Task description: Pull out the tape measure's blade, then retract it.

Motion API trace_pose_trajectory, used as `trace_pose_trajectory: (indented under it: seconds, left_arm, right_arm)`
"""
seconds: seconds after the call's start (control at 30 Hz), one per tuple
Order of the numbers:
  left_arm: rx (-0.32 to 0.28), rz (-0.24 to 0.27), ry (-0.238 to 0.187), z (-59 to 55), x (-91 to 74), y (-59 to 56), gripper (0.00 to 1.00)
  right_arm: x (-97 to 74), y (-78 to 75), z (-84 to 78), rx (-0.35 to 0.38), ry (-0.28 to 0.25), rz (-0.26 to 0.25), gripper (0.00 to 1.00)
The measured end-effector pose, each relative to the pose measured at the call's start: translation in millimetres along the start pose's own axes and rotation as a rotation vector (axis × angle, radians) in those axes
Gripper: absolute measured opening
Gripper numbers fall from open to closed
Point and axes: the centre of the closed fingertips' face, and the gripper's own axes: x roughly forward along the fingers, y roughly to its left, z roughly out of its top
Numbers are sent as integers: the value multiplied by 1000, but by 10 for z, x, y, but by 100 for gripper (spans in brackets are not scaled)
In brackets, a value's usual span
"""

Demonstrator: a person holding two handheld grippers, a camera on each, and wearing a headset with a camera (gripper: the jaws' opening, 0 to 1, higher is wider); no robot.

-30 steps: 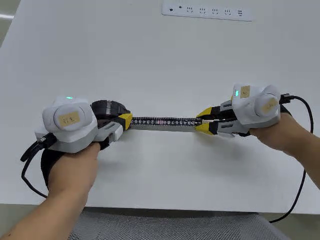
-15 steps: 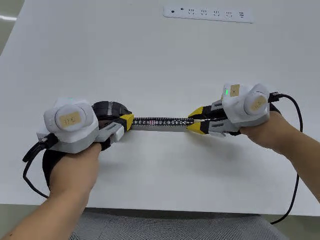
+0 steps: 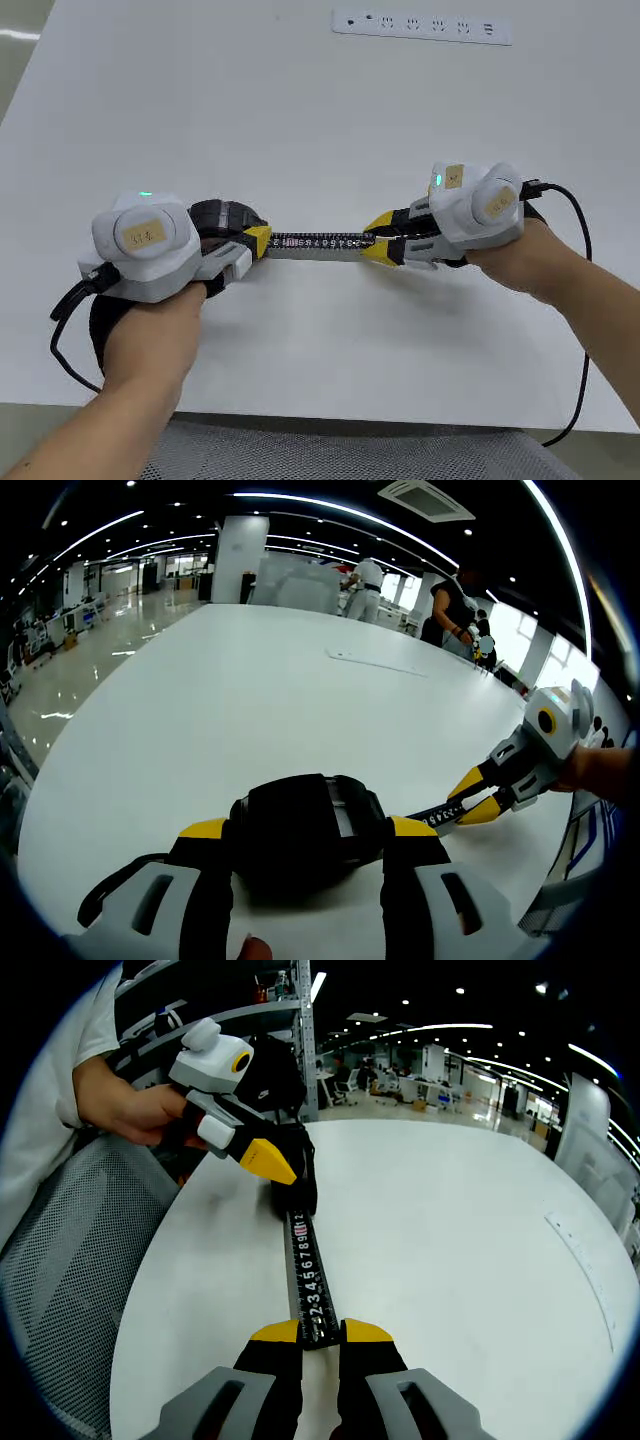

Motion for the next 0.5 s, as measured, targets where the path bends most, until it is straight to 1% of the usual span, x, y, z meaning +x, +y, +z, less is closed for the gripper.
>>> trace_pose_trajectory:
  seconds: [0.13, 0.3, 0.5]
  left_arm:
    - [1, -1, -1, 0, -1, -1, 55]
    - [1, -2, -2, -1, 0, 2, 55]
    - [-5, -2, -1, 1, 0, 5, 55]
  right_arm:
    - [47, 12, 35, -4, -5, 4, 9]
    - [133, 55, 105, 7, -22, 21, 9]
    - [217, 54, 190, 2, -34, 26, 9]
